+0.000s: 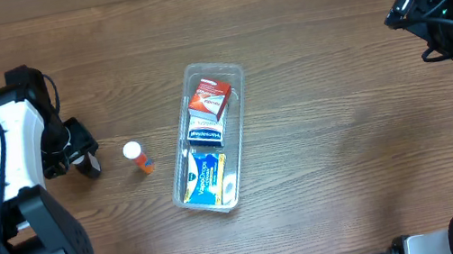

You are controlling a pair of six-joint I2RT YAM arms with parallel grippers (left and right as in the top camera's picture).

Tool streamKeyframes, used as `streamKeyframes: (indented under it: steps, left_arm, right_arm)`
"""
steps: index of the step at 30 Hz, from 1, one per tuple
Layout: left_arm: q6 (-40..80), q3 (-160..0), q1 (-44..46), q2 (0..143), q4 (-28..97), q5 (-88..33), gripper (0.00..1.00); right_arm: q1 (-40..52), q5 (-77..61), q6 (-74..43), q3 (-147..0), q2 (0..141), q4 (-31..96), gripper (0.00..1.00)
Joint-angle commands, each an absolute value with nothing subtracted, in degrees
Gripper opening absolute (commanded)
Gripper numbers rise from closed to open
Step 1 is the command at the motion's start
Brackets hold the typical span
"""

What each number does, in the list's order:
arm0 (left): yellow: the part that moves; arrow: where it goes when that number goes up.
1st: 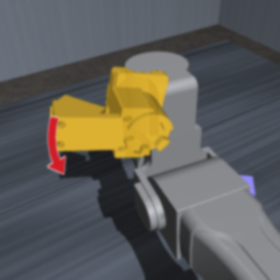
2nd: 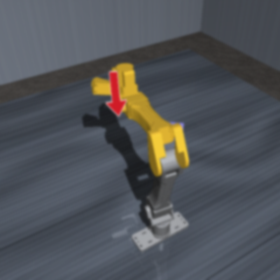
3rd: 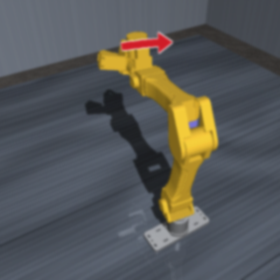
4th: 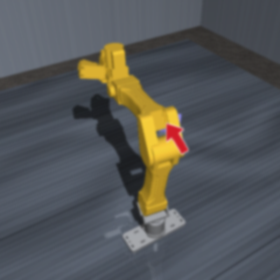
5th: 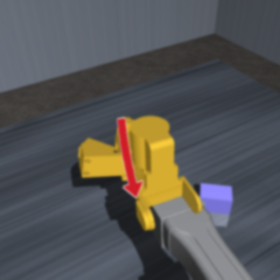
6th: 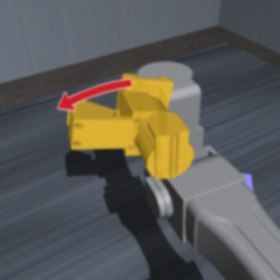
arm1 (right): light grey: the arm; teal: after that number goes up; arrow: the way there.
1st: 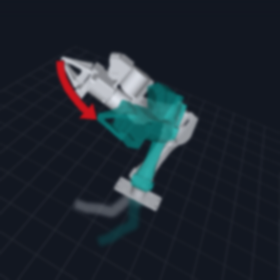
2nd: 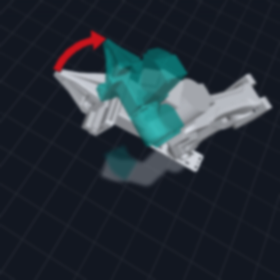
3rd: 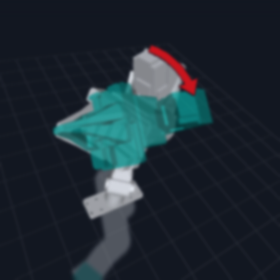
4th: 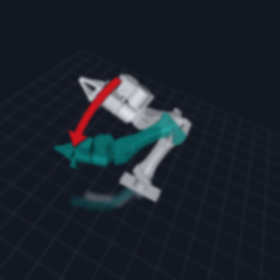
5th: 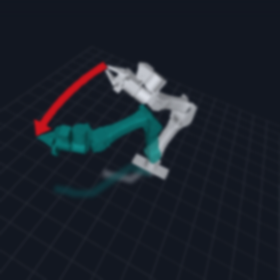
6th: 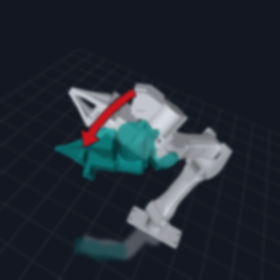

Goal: Pack container
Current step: 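Grasp the dark brown bottle with the left gripper, then place the brown bottle into the container and release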

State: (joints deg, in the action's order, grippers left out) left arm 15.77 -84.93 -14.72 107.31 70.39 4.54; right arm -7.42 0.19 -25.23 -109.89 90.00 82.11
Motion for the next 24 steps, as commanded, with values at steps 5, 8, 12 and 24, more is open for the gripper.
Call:
streamKeyframes:
  steps: [5,8,12,24]
  left_arm:
    - [14.1,-86.0,-15.0,109.4,67.9,4.4,0.33]
    - [13.6,-86.3,-15.0,109.2,67.8,4.4,0.23]
    - [13.7,-93.4,-14.2,107.6,75.5,4.4,0.1]
    - [12.0,-113.9,18.0,92.9,81.6,-5.3,0.16]
  right_arm:
    - [-7.5,-0.1,-25.3,-110.3,89.6,82.0,1.0]
    - [-7.5,-0.1,-25.3,-110.3,89.6,82.0,1.0]
    - [-7.5,-0.1,-25.3,-110.3,89.6,82.0,1.0]
    - [-7.5,-0.1,-25.3,-110.3,89.6,82.0,1.0]
